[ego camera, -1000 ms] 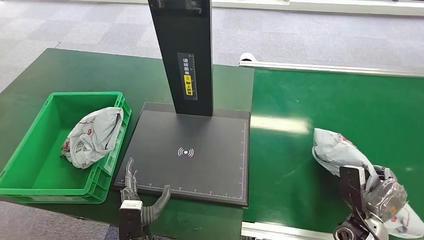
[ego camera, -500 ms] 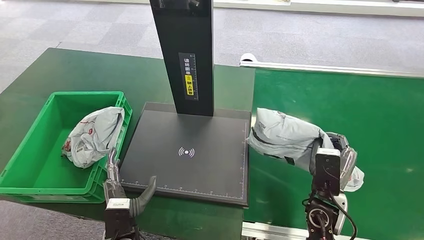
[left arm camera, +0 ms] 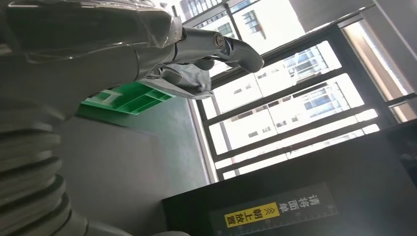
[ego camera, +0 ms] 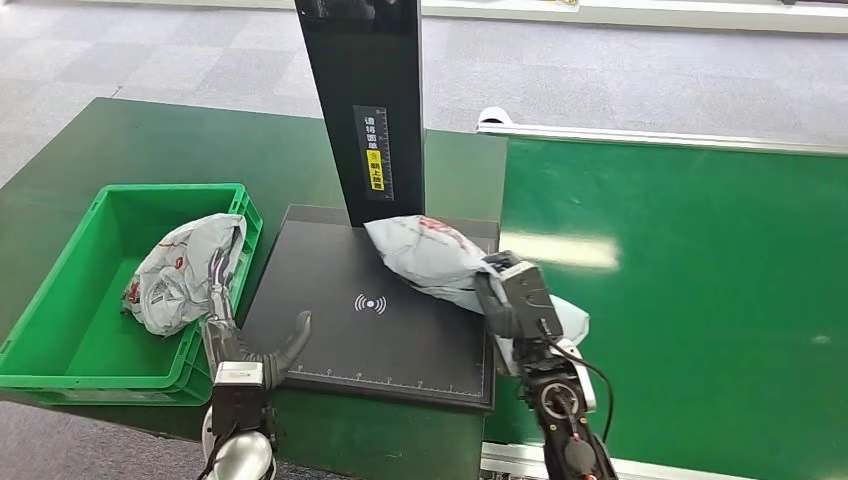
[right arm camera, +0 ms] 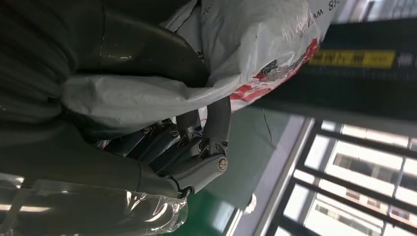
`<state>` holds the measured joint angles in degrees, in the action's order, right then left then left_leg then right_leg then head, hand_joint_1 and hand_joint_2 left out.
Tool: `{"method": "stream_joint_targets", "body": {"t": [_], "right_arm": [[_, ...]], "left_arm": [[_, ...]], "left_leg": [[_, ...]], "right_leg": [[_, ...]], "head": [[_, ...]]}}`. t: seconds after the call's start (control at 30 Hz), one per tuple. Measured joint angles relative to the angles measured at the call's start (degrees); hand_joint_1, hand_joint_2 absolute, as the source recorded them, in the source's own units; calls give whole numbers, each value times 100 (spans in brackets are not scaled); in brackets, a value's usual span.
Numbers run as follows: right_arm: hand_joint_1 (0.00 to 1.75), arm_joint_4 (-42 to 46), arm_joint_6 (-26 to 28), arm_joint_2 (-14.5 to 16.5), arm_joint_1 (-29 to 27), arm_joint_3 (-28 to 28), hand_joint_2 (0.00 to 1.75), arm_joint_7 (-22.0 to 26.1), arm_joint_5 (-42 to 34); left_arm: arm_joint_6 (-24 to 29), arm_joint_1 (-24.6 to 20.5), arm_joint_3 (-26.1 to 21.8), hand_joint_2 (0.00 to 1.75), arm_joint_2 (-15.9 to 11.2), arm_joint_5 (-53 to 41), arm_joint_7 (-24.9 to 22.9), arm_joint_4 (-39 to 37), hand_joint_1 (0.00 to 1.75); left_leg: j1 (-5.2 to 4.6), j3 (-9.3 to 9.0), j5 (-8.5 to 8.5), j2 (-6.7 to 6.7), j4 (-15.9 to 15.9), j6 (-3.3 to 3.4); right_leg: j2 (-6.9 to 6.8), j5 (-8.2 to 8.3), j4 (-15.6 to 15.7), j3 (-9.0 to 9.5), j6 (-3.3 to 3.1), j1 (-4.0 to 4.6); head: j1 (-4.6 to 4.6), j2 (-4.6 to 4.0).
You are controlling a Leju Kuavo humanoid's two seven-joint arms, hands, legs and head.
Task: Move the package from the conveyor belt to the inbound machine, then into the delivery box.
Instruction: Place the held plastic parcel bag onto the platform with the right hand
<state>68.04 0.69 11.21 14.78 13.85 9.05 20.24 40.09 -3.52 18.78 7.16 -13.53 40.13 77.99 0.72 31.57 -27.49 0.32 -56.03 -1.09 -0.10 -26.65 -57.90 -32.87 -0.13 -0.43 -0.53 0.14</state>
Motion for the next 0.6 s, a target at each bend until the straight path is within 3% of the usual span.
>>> {"method": "stream_joint_targets", "body": {"t": [0.13,0.27,0.37,0.6], "right_arm": [[175,-612,-39,229,311,586,175,1,-42],[0,-985,-23,380,586,1001,175,-38,-99],[0,-1148,2,462,716,1163,175,13,-206],[0,-933,-197,518,790,1317,175,704,-711]], "left_arm": [[0,-109,-215,175,25,-117,-14,-57,0],[1,-126,-451,175,66,-240,-132,-43,0],[1,-131,-597,175,92,-332,-212,-7,0],[0,-149,-731,175,106,-391,-226,45,0]], "left_leg": [[0,5,1,1,0,-2],[-1,10,0,1,-1,-2],[-2,11,0,0,-2,-2],[-2,7,0,-1,-2,-2]], "right_leg": [[1,0,-3,-7,0,1],[0,-2,-1,-10,2,-1],[-1,-2,0,-10,2,-2],[0,-1,0,-10,1,-2]], "head": [[0,0],[1,0],[2,-1],[1,0]]}}
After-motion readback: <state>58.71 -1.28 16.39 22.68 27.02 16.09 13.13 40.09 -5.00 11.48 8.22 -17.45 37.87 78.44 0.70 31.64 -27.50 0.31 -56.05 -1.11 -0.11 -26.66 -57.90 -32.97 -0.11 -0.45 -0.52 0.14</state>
